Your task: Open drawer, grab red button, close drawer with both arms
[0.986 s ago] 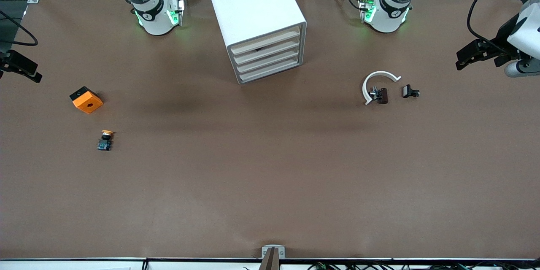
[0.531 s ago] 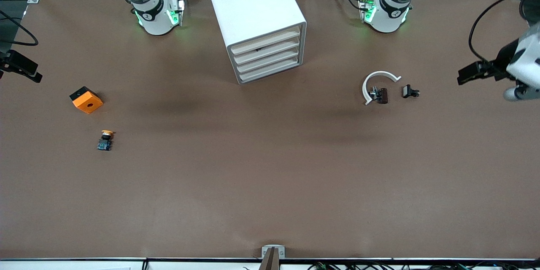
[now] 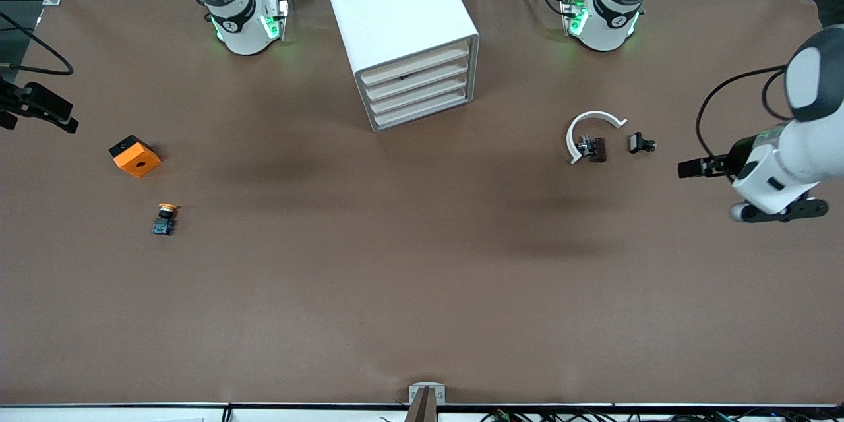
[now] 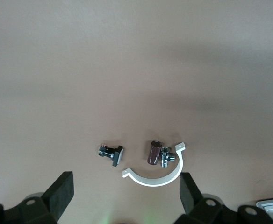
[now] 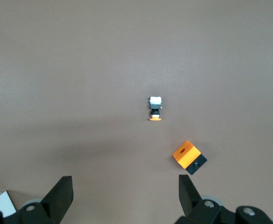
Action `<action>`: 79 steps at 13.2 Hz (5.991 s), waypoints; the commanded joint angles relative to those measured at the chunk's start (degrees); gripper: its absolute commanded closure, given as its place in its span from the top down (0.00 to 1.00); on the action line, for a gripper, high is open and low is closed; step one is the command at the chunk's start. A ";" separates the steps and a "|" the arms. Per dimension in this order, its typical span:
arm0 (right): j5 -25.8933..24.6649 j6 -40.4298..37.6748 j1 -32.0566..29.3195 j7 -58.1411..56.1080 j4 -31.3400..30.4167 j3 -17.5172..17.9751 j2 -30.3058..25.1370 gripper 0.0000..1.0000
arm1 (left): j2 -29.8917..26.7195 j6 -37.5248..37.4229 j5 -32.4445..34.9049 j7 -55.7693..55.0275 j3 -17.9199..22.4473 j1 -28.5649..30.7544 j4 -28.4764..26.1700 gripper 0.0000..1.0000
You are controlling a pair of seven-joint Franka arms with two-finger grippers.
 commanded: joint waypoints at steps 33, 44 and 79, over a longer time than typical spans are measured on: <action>-1.20 16.39 15.26 36.58 6.04 -0.28 15.90 1.00 | 28.82 -3.92 -50.39 -128.15 -0.84 -34.52 4.33 0.71; -1.55 12.79 15.96 36.76 5.42 -0.19 16.43 1.00 | 29.17 -6.29 -53.21 -130.53 -0.75 -38.93 4.15 0.08; 8.38 19.73 53.32 100.49 1.38 -0.10 30.14 1.00 | 26.97 -2.96 -22.57 -105.58 1.27 -16.87 17.42 1.00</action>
